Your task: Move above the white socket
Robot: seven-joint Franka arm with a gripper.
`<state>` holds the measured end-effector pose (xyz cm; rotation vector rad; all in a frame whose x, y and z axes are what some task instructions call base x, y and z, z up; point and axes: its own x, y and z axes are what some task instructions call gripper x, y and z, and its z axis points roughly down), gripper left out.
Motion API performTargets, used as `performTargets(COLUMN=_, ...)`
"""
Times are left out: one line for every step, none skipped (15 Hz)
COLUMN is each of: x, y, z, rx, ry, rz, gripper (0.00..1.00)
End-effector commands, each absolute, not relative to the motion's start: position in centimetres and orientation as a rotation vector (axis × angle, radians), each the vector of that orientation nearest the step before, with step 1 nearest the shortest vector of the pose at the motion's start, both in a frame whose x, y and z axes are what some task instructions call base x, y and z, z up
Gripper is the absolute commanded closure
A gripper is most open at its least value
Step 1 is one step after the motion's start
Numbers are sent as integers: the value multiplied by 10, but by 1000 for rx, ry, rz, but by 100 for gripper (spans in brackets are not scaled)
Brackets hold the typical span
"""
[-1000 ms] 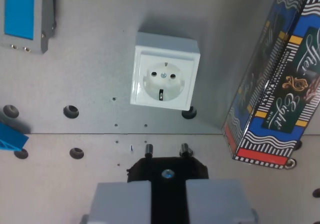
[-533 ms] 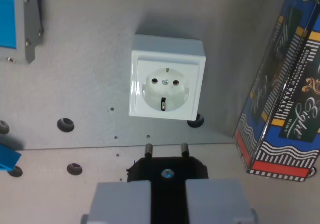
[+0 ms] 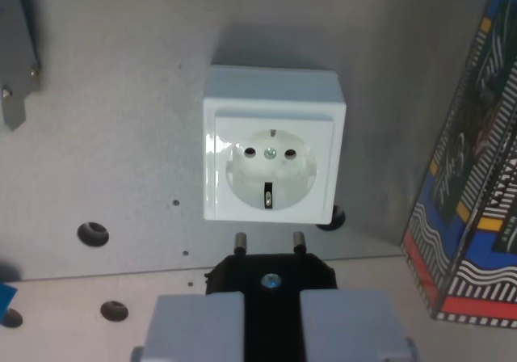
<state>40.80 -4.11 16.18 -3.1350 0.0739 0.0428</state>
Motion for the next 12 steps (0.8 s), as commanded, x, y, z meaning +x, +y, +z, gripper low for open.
performTargets(x=404, y=-44, z=144, rx=-3098, ry=192, rz=-113, gripper=100)
performTargets(x=403, y=-44, z=139, rx=-3099, ry=196, rz=-115, gripper=100)
performTargets(x=403, y=-44, z=134, rx=-3100, ry=198, rz=-119, gripper=100)
performTargets(x=402, y=-44, z=129, rx=-3100, ry=200, rz=-117, gripper=100)
performTargets(x=401, y=-44, z=125, rx=-3099, ry=200, rz=-116, gripper=100)
performTargets(x=400, y=-44, z=121, rx=-3099, ry=198, rz=-117, gripper=100)
performTargets(x=400, y=-44, z=118, rx=-3098, ry=199, rz=-119, gripper=100)
performTargets(x=399, y=-44, z=116, rx=-3097, ry=197, rz=-120, gripper=100)
performTargets(x=398, y=-44, z=113, rx=-3098, ry=195, rz=-122, gripper=100)
performTargets(x=397, y=-44, z=112, rx=-3099, ry=192, rz=-122, gripper=100)
performTargets(x=397, y=-44, z=110, rx=-3100, ry=189, rz=-127, gripper=100)
performTargets(x=396, y=-44, z=109, rx=-3100, ry=188, rz=-131, gripper=100)
